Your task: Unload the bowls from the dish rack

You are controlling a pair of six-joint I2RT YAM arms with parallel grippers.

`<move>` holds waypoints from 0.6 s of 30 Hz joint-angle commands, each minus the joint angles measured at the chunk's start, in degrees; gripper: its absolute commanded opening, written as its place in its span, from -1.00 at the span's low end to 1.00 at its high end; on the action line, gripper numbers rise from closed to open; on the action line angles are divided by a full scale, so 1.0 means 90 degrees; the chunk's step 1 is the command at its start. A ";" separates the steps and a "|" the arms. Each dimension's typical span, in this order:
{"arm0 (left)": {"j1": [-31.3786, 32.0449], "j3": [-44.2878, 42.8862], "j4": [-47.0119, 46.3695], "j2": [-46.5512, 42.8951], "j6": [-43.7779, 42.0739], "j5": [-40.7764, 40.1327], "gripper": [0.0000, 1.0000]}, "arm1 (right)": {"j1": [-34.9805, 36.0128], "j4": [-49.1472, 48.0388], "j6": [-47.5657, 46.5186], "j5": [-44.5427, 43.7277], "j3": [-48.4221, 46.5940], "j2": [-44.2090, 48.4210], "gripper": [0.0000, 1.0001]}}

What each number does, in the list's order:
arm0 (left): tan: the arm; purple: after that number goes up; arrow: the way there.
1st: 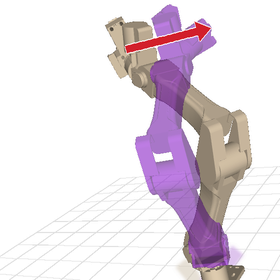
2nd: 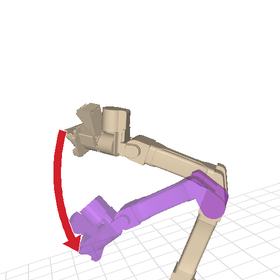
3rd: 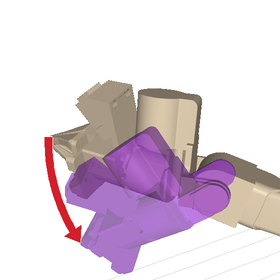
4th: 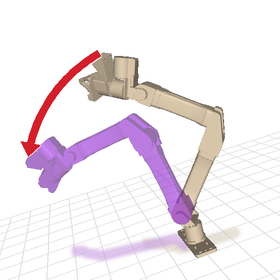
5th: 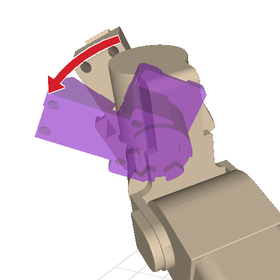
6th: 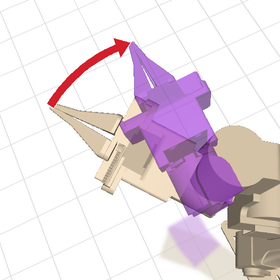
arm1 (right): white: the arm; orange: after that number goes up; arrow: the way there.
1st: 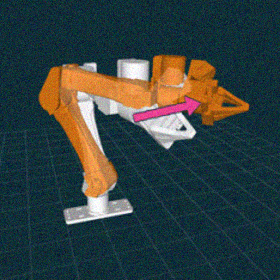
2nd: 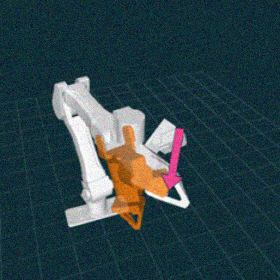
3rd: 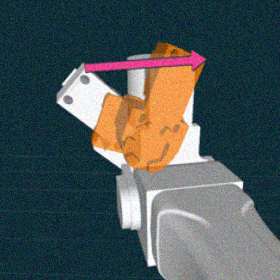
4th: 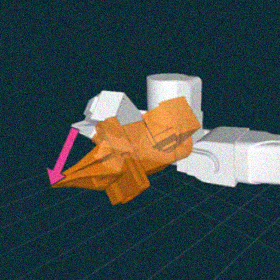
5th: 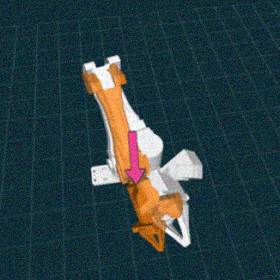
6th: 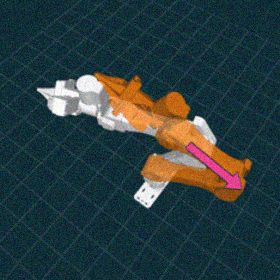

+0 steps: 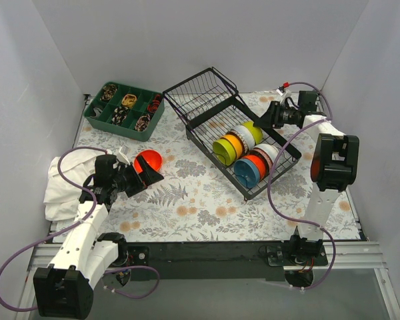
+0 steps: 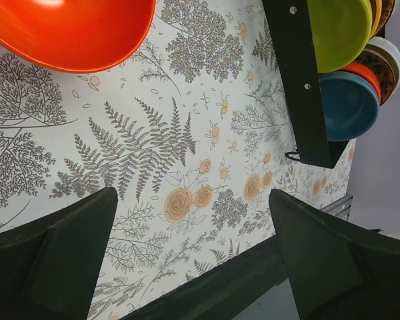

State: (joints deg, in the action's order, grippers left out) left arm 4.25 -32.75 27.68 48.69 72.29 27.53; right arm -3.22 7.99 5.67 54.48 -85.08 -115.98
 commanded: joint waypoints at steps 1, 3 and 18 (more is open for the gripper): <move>-0.0004 0.0055 -0.0136 -0.0126 0.0005 -0.0041 0.96 | 0.0182 0.0284 -0.0230 -0.0194 0.0000 0.0182 0.12; 0.0006 0.0055 -0.0136 -0.0136 0.0005 -0.0022 0.96 | 0.0202 0.0478 -0.0414 -0.0242 -0.0010 0.0172 0.24; 0.0035 0.0065 -0.0136 -0.0146 -0.0005 -0.0012 0.96 | 0.0270 0.1446 -0.1704 -0.0868 -0.0098 0.0094 0.60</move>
State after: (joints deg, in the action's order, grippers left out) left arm 4.29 -32.40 27.33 48.53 72.42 27.53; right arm -1.48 15.07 -3.42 49.41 -85.52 -115.52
